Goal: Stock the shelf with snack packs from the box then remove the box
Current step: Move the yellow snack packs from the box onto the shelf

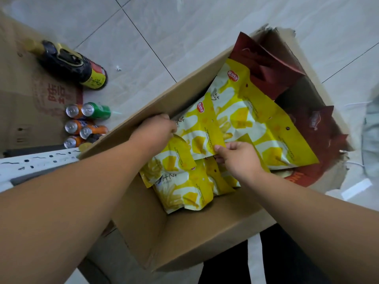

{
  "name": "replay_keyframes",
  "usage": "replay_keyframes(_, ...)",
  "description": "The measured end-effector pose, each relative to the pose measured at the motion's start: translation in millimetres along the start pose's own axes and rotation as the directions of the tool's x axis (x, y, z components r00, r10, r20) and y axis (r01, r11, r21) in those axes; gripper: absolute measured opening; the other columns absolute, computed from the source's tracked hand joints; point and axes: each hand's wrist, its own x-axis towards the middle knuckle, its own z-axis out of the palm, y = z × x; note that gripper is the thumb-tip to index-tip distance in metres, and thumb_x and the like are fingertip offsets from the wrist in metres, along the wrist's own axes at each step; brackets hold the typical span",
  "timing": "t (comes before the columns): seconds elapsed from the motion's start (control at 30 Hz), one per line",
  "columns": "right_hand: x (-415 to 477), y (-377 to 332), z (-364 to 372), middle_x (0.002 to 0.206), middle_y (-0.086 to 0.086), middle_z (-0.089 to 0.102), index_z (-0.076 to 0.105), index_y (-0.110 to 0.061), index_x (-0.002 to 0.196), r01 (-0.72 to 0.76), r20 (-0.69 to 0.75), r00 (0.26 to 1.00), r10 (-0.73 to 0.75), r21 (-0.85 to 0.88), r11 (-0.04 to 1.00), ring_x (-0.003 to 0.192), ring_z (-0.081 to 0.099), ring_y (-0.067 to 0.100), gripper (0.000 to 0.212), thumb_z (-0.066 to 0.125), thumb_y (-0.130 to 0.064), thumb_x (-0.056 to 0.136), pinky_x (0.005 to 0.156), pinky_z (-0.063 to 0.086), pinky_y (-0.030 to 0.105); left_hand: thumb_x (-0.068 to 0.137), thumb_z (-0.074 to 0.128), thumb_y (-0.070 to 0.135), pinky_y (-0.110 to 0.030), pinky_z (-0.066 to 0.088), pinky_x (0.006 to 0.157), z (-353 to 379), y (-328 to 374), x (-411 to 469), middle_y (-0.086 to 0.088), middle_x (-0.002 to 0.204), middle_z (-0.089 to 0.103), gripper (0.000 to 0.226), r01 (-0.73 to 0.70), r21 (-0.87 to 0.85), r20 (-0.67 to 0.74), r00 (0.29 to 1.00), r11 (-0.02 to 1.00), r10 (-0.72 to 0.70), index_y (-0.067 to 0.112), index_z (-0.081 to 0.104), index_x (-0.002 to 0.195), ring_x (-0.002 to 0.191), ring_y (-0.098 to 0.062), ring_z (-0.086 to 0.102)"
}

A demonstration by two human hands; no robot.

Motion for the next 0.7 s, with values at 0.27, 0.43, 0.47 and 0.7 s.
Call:
replay_keyframes(0.27,-30,-16,-17,0.076,0.018,0.07,0.064,0.001,0.08,0.181,-0.109,0.972,-0.207,-0.21,0.961,0.065,0.061,0.031,0.037,0.061,-0.032,0.096,0.063,0.05,0.042,0.1,0.051,0.037,-0.043,0.051,0.07,-9,5,-47,-0.001,0.101,0.061,0.014,-0.041,-0.08,-0.24,0.97,0.996,0.021,0.029,0.062,0.102,0.085,-0.032,0.063)
replay_keyframes(0.43,-60,-32,-42,0.062,0.002,0.048,0.044,-0.013,0.072,0.219,-0.138,0.941,-0.31,-0.451,0.865,0.062,0.046,0.025,0.031,0.055,-0.025,0.098,0.059,0.024,0.036,0.099,0.052,0.043,-0.04,0.051,0.061,-27,6,-93,-0.001,0.084,0.072,0.016,-0.03,-0.043,-0.278,0.96,0.999,0.017,0.033,0.063,0.104,0.079,-0.033,0.066)
replay_keyframes(0.47,-67,-38,-48,0.063,0.0,0.047,0.044,-0.014,0.074,0.241,-0.131,0.931,-0.34,-0.478,0.844,0.065,0.046,0.026,0.029,0.055,-0.025,0.099,0.06,0.026,0.035,0.099,0.052,0.043,-0.039,0.05,0.06,-33,6,-102,-0.001,0.084,0.072,0.017,-0.024,-0.042,-0.284,0.959,0.999,0.011,0.033,0.064,0.105,0.079,-0.032,0.067)
replay_keyframes(0.7,-109,-81,-115,0.077,0.006,0.066,0.063,-0.016,0.087,0.381,-0.102,0.829,-0.549,-0.615,0.69,0.078,0.06,0.034,0.023,0.051,-0.033,0.098,0.065,0.046,0.039,0.097,0.06,0.031,-0.032,0.047,0.07,-89,18,-160,0.004,0.088,0.073,0.018,0.089,-0.326,-0.293,0.937,0.941,-0.19,0.028,0.073,0.109,0.076,-0.017,0.067)
